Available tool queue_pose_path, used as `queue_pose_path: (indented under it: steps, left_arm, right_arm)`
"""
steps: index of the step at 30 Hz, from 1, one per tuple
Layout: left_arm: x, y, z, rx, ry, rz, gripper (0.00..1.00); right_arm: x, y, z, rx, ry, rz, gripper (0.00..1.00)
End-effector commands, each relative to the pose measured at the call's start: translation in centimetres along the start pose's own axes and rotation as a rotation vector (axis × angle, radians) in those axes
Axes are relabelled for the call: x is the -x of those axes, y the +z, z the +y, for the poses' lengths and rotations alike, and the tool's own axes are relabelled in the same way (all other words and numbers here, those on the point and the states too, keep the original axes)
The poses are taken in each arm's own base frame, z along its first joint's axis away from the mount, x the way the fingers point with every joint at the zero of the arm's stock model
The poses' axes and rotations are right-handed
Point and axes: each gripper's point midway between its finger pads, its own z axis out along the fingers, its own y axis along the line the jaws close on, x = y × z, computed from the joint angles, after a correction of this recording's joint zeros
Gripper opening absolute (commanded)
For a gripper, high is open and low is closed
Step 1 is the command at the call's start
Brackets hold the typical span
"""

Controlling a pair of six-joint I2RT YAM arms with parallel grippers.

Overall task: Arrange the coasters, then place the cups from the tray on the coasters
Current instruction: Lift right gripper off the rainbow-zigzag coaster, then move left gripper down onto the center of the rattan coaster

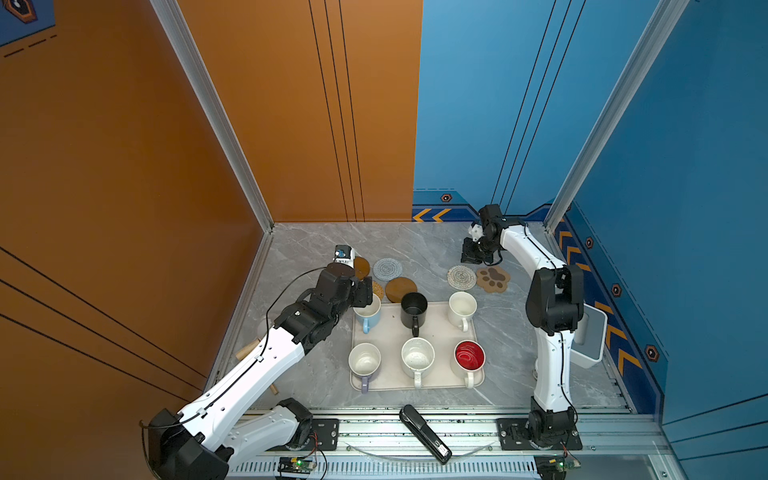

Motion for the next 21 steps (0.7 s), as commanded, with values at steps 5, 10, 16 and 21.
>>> queue_pose_path:
  steps: [5,10,16,21]
  left_arm:
    - [3.3,0.3,0.0,0.048,0.090,0.010,0.68]
    - [3.9,3.8,-0.2,0.086,0.192,0.102,0.70]
    - [4.2,8.5,1.3,0.142,0.195,0.227,0.60]
    - [3.8,12.8,2.3,0.084,0.081,0.310,0.35]
  right_arm:
    - [-0.6,-4.7,6.1,0.089,0.001,-0.164,0.00]
    - [-2.7,-6.5,10.7,0.189,0.009,-0.327,0.00]
    - [-5.3,-6.0,12.2,0.231,0.014,-0.352,0.00]
    - [-5.8,-6.5,11.5,0.197,0.011,-0.354,0.00]
